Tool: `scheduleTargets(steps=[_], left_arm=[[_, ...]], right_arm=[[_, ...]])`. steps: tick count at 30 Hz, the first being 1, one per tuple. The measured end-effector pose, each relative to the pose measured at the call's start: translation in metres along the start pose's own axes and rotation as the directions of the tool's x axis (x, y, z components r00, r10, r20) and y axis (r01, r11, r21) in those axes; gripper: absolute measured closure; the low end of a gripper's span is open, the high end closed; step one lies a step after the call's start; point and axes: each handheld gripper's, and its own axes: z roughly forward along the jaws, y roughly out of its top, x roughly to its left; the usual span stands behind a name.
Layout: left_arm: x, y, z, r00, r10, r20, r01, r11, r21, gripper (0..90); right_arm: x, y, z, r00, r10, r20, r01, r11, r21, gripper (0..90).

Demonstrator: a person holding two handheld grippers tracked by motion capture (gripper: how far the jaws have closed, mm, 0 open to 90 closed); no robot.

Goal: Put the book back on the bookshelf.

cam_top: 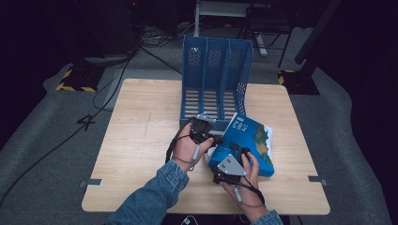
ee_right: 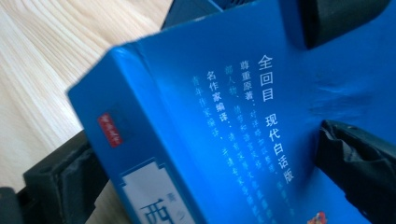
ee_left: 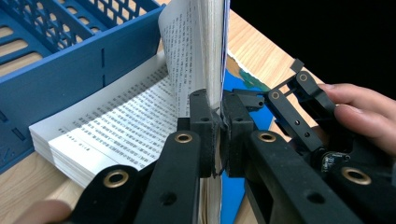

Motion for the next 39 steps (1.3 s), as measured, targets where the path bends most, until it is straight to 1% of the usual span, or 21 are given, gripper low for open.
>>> scheduleTargets(steps=[2,6,8,13,18,21,26,31,34,35,38,39], left_arm=[[0.001,-0.001,0.000,1.0000,-0.009,-0.001,0.009,1.0000,0.001,85.5],[0.003,-0.001,0.001,0.9997,-0.022,0.007,0.022,0.9998,0.001,85.6],[0.004,-0.002,0.001,0.9996,-0.028,0.011,0.028,0.9996,-0.002,85.5],[0.006,-0.002,0.001,0.9991,-0.041,0.012,0.041,0.9992,-0.003,85.5],[0.007,-0.002,0.002,0.9987,-0.050,0.010,0.050,0.9988,0.001,85.5],[0.010,-0.003,0.002,0.9978,-0.065,0.012,0.065,0.9979,0.003,85.4],[0.015,-0.007,0.004,0.9965,-0.083,0.000,0.083,0.9965,0.006,85.4],[0.022,-0.009,0.004,0.9936,-0.112,0.014,0.112,0.9937,0.010,85.3],[0.024,-0.009,0.004,0.9932,-0.116,0.015,0.116,0.9932,0.011,85.3],[0.025,-0.008,0.004,0.9932,-0.115,0.016,0.115,0.9933,0.011,85.4],[0.026,-0.007,0.004,0.9926,-0.119,0.020,0.119,0.9928,0.014,85.4],[0.026,-0.007,0.004,0.9930,-0.117,0.016,0.117,0.9931,0.012,85.3]], right_arm=[[0.001,0.001,0.002,0.9999,-0.013,0.007,0.013,0.9998,0.012,0.0],[0.002,-0.001,0.005,0.9994,-0.030,0.019,0.030,0.9995,0.005,0.0],[0.003,-0.003,0.006,0.9980,-0.047,0.042,0.047,0.9989,-0.002,0.0],[0.006,-0.005,0.011,0.9933,-0.072,0.091,0.073,0.9972,-0.013,0.0],[0.006,-0.006,0.014,0.9919,-0.077,0.101,0.078,0.9969,-0.013,0.0],[0.006,-0.006,0.017,0.9892,-0.094,0.113,0.094,0.9956,0.005,0.0],[0.008,-0.007,0.026,0.9851,-0.114,0.129,0.112,0.9934,0.026,0.0],[0.011,-0.009,0.030,0.9821,-0.135,0.131,0.132,0.9907,0.032,0.0],[0.011,-0.010,0.030,0.9807,-0.144,0.132,0.142,0.9895,0.031,0.0],[0.011,-0.010,0.030,0.9800,-0.151,0.130,0.148,0.9884,0.036,0.0],[0.011,-0.008,0.030,0.9803,-0.151,0.127,0.146,0.9881,0.049,0.0],[0.010,-0.007,0.031,0.9787,-0.161,0.127,0.156,0.9865,0.050,0.0]])
